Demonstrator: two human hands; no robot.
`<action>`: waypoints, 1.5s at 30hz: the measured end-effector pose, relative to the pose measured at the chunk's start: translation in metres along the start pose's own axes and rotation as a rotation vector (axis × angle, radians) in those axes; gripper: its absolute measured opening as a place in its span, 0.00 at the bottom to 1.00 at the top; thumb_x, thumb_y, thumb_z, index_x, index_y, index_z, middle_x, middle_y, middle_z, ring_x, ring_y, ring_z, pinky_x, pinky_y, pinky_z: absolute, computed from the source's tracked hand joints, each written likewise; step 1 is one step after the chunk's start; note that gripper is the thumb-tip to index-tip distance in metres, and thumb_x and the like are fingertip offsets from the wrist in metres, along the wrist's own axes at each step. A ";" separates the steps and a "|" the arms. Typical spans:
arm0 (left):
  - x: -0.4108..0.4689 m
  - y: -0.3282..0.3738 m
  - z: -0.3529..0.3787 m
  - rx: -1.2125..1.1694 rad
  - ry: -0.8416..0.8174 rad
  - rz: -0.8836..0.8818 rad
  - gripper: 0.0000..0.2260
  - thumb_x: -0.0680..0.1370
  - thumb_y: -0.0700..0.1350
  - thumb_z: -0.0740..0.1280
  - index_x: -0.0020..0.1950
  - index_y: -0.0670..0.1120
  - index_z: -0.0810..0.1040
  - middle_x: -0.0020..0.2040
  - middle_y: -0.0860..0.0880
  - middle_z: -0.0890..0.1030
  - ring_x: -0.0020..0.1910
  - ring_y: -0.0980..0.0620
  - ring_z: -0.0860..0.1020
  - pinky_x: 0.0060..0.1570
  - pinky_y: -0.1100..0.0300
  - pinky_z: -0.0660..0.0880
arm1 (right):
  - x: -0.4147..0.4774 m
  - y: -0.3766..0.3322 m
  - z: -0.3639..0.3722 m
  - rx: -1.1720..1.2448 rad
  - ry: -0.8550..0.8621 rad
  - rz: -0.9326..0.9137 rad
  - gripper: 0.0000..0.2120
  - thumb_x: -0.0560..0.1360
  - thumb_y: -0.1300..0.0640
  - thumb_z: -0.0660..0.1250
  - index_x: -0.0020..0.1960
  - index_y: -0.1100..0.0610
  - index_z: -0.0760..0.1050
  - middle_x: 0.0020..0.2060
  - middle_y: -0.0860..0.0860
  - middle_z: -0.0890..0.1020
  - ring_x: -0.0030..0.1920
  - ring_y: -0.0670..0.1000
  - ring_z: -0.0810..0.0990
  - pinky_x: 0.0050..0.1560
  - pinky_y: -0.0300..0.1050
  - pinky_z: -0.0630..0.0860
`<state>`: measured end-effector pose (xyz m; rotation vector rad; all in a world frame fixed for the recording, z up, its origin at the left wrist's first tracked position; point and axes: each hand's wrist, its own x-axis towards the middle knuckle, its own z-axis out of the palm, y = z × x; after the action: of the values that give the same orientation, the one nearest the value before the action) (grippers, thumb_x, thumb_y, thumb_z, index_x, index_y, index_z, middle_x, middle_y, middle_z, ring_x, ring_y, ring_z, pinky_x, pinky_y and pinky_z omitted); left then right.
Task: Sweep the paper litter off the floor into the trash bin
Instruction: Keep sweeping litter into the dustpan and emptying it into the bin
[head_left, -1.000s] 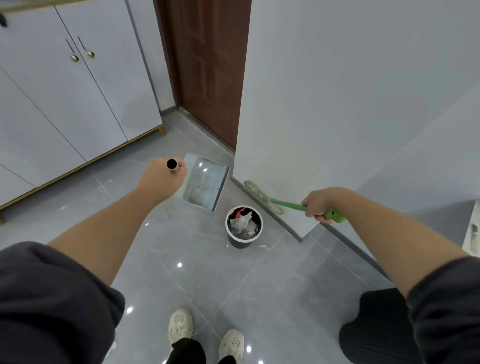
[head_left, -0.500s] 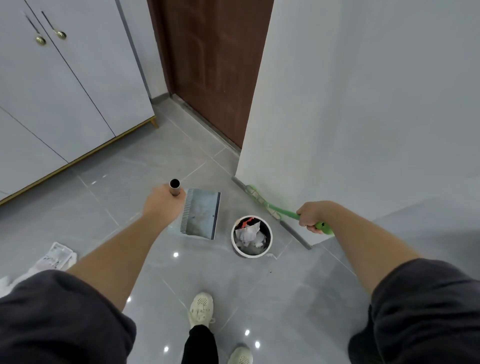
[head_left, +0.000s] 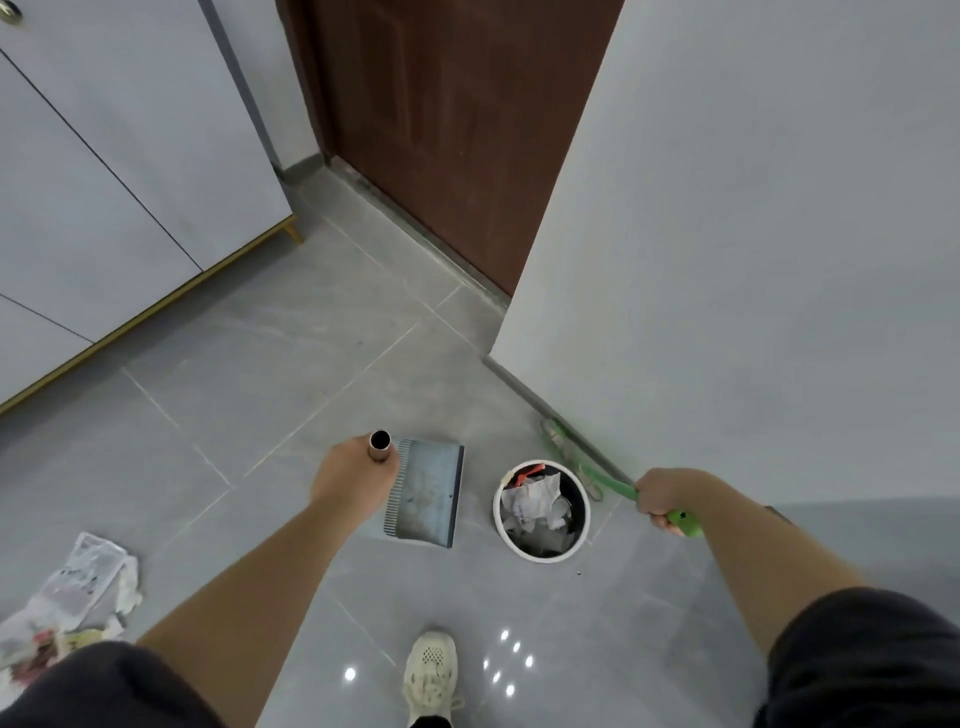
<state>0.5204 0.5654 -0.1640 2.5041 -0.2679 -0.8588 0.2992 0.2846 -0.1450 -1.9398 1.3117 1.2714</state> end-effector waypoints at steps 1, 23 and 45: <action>0.004 -0.005 0.003 -0.011 -0.004 -0.017 0.14 0.77 0.46 0.60 0.33 0.43 0.69 0.33 0.41 0.77 0.37 0.38 0.79 0.39 0.52 0.77 | 0.003 -0.005 0.002 -0.004 0.003 0.014 0.13 0.75 0.63 0.63 0.35 0.53 0.66 0.33 0.51 0.74 0.30 0.48 0.73 0.30 0.39 0.72; 0.022 -0.090 0.004 -0.195 -0.047 -0.112 0.08 0.77 0.46 0.64 0.38 0.49 0.77 0.34 0.45 0.81 0.28 0.45 0.74 0.28 0.61 0.70 | 0.042 -0.146 -0.010 0.228 -0.144 -0.052 0.13 0.77 0.66 0.58 0.35 0.57 0.66 0.29 0.52 0.72 0.26 0.47 0.71 0.25 0.38 0.70; -0.068 -0.117 0.026 -0.304 0.114 -0.322 0.13 0.76 0.47 0.60 0.37 0.41 0.77 0.36 0.39 0.82 0.39 0.37 0.82 0.43 0.45 0.81 | -0.041 -0.115 0.029 0.161 -0.335 -0.243 0.20 0.79 0.66 0.55 0.70 0.59 0.66 0.28 0.53 0.67 0.19 0.45 0.64 0.20 0.32 0.62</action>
<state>0.4546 0.6796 -0.2040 2.3275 0.2916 -0.8029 0.3851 0.3751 -0.1348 -1.6318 0.9493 1.2606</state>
